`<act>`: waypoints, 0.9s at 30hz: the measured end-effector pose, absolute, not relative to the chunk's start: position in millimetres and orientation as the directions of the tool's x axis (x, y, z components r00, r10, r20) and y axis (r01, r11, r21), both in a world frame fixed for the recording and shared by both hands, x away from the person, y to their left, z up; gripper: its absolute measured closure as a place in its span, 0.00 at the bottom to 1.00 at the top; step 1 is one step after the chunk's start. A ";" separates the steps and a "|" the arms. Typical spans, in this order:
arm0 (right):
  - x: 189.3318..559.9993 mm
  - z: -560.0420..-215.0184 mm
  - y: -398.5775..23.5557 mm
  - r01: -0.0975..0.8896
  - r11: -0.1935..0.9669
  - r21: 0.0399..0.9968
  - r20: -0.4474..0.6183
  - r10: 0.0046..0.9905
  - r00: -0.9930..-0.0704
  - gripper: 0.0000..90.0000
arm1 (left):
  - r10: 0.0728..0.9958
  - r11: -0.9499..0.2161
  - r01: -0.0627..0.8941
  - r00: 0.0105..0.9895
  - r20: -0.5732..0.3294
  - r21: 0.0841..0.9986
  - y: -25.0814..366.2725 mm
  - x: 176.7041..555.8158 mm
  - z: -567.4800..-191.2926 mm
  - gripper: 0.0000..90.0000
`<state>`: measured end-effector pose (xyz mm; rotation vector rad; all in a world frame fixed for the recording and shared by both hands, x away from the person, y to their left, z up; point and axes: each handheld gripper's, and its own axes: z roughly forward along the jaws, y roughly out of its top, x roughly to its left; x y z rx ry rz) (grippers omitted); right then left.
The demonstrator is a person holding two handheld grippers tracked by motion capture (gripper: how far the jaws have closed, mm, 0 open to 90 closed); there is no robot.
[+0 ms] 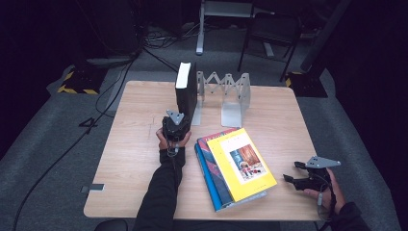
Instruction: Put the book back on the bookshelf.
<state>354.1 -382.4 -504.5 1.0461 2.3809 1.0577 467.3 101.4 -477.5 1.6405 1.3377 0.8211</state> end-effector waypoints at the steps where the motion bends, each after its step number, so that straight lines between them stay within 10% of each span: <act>1: 354.1 -504.5 -382.4 0.491 0.454 0.743 -0.005 0.738 -0.675 0.24 | 0.977 -0.059 0.424 0.211 -0.035 0.904 101.3 466.4 -478.0 0.67; 27: 353.6 -501.7 -380.9 0.503 0.472 0.724 -0.003 0.731 -0.682 0.25 | 0.750 -0.441 0.368 0.652 0.111 0.818 128.9 405.9 -455.5 0.38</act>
